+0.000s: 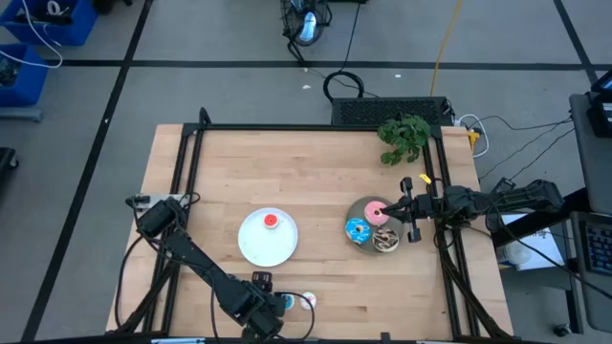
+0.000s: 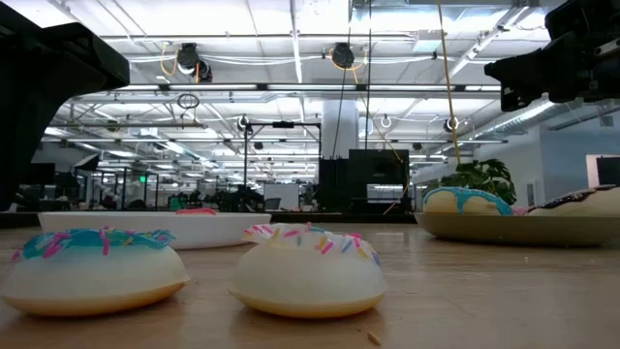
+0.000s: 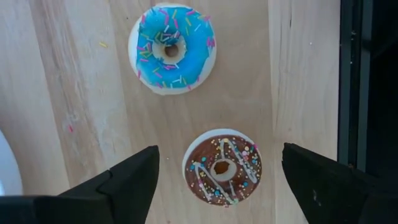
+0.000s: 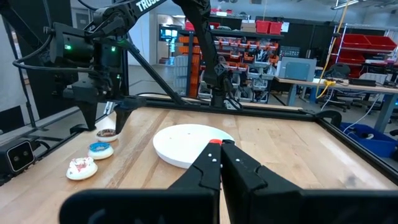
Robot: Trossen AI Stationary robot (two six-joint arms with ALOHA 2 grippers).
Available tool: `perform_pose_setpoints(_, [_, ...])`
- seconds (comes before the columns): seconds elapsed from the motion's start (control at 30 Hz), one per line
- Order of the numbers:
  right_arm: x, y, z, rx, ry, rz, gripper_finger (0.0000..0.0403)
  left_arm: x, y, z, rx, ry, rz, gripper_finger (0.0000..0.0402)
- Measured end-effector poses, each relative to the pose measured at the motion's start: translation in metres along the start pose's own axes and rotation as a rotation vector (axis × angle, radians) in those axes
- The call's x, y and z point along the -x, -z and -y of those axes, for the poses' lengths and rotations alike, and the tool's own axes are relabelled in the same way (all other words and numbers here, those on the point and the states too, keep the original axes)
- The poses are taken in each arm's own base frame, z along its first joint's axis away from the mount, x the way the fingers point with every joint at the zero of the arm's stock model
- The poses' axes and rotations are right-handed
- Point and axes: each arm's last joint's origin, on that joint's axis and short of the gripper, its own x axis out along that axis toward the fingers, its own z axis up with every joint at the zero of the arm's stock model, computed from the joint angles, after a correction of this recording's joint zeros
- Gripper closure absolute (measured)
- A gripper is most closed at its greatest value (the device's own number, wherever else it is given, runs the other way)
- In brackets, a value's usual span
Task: Pick & Place donuts
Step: Put the small brown donut on the white plate
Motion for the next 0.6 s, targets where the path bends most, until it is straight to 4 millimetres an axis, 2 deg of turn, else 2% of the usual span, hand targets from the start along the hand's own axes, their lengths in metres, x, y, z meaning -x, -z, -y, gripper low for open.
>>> perform_pose_setpoints(0.33, [0.0,0.0,0.0,-0.001,0.0,0.0,0.0403,0.0,0.0006,-0.0001,0.01,0.009,-0.014,0.0084])
perform_pose_setpoints(0.6, [0.0,0.0006,-0.0001,-0.001,-0.001,-0.006,0.0403,-0.0052,0.0021,0.0043,0.001,0.042,-0.035,0.0076])
